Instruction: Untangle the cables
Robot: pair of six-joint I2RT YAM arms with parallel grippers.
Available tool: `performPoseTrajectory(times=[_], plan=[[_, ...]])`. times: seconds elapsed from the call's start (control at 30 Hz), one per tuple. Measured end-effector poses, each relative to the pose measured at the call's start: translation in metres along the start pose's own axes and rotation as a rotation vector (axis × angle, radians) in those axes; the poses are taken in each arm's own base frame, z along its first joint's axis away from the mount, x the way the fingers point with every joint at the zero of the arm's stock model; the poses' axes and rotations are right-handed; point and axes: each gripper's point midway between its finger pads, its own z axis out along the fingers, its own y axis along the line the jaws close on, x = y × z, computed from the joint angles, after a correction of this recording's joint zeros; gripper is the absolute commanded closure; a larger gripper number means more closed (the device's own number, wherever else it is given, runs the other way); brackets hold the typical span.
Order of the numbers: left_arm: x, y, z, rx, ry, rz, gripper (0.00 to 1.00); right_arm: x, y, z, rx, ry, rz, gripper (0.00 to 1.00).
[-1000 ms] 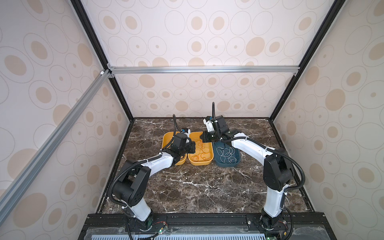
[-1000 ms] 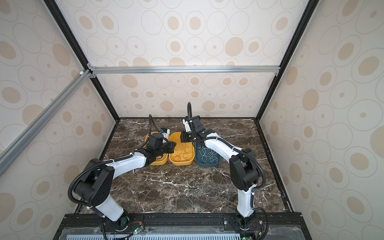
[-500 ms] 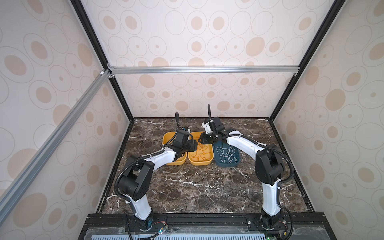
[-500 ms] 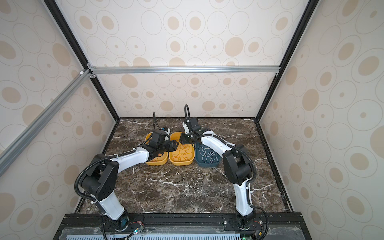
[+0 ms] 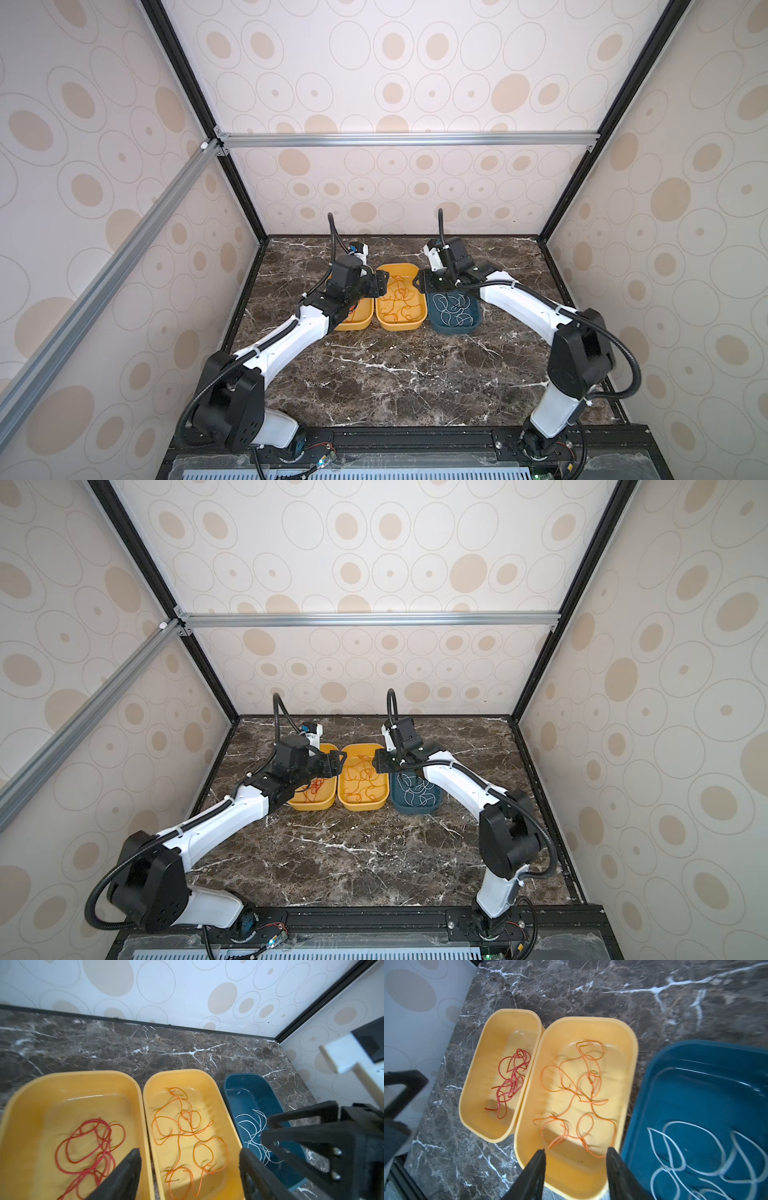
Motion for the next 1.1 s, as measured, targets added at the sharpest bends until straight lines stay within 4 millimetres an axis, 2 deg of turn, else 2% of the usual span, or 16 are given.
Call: performPoseTrajectory(times=[0.07,0.17,0.27,0.4,0.5,0.53,0.63,0.8,0.9,1.0,1.1], plan=[[0.0,0.006,-0.014,-0.02,-0.023,0.016,0.11,0.0,-0.019,-0.018,0.059,-0.041,-0.006,0.41],[-0.002,0.023,-0.033,-0.094,-0.074,0.035,0.01,0.0,-0.053,-0.041,0.182,-0.103,-0.014,0.25],[-0.002,0.049,-0.054,-0.208,-0.139,0.051,0.01,0.003,-0.094,-0.067,0.346,-0.179,-0.011,0.14],[0.008,0.089,-0.07,-0.369,-0.202,0.086,0.01,0.02,-0.141,-0.095,0.522,-0.251,0.016,0.1],[0.025,0.117,-0.072,-0.493,-0.195,0.129,0.01,0.035,-0.173,-0.112,0.643,-0.291,0.045,0.06],[0.031,0.125,-0.073,-0.527,-0.194,0.147,0.01,0.041,-0.183,-0.117,0.686,-0.306,0.048,0.01],[0.047,0.148,-0.079,-0.597,-0.224,0.195,0.01,0.061,-0.207,-0.13,0.798,-0.359,0.043,0.0],[0.08,0.192,-0.097,-0.689,-0.312,0.204,0.02,0.095,-0.245,-0.139,0.923,-0.417,0.08,0.0],[0.092,0.213,-0.101,-0.737,-0.332,0.206,0.02,0.103,-0.262,-0.138,0.956,-0.442,0.104,0.0],[0.091,0.218,-0.092,-0.73,-0.352,0.234,0.02,0.099,-0.267,-0.127,0.941,-0.485,0.082,0.0],[0.085,0.211,-0.081,-0.679,-0.382,0.282,0.02,0.102,-0.269,-0.104,0.893,-0.492,0.029,0.0]])
